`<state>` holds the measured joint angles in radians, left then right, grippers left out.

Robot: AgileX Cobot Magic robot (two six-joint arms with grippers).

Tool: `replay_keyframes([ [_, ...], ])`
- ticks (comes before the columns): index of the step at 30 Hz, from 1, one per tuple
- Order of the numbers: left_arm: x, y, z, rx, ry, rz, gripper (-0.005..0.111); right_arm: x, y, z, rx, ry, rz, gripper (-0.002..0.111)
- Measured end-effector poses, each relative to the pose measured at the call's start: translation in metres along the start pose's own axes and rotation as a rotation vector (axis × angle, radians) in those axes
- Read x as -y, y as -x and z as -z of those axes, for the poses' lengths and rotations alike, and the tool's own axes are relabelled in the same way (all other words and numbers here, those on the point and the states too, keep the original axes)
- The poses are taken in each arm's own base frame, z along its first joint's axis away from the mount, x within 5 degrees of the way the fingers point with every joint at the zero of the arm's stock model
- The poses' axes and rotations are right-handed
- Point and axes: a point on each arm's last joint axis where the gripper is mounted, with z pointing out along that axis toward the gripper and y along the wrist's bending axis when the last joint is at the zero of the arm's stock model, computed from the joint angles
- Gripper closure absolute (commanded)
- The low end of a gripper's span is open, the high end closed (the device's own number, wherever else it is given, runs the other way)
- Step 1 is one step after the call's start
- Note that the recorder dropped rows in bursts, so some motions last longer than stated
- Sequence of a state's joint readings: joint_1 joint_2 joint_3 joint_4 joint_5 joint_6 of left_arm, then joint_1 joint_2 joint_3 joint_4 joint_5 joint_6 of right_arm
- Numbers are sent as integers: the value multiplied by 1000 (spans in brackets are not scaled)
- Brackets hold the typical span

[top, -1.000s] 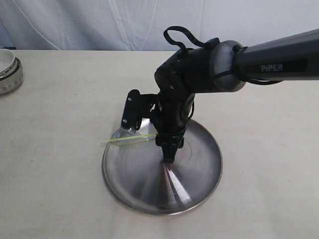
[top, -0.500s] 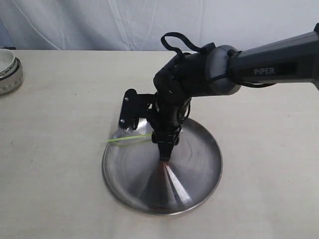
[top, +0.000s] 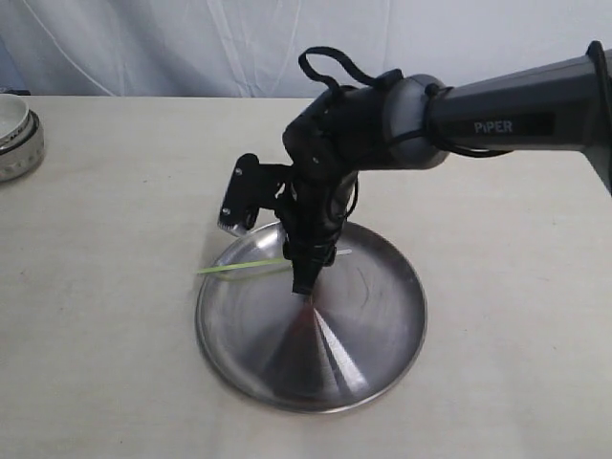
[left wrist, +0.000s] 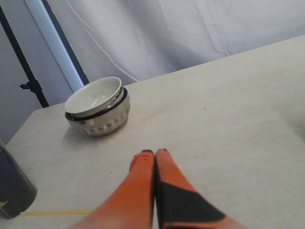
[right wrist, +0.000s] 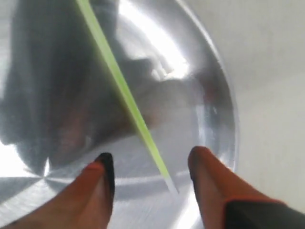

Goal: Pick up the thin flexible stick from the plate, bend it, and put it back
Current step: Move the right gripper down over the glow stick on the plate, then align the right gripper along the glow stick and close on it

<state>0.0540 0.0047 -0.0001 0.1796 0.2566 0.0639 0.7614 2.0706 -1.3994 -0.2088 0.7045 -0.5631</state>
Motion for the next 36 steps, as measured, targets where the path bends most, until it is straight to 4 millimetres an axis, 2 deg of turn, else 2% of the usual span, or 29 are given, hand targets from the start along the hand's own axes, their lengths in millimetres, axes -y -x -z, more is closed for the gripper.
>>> replay_keyframes([
  [5, 0, 0, 0, 0, 0, 0, 107, 12, 13, 18, 25, 16, -65, 60],
  [9, 0, 0, 0, 0, 0, 0, 107, 12, 16, 25, 13, 63, -81, 60],
  [14, 0, 0, 0, 0, 0, 0, 107, 3, 14, 27, -17, 162, -34, 63],
  [18, 0, 0, 0, 0, 0, 0, 107, -1, 17, 26, 20, 205, -41, 77],
  [24, 0, 0, 0, 0, 0, 0, 107, 1, 24, 14, 74, 178, -90, 77],
  [34, 0, 0, 0, 0, 0, 0, 107, 13, 34, 23, 138, 113, -168, 77],
  [36, 0, 0, 0, 0, 0, 0, 107, 13, 35, 24, 146, 120, -167, 72],
])
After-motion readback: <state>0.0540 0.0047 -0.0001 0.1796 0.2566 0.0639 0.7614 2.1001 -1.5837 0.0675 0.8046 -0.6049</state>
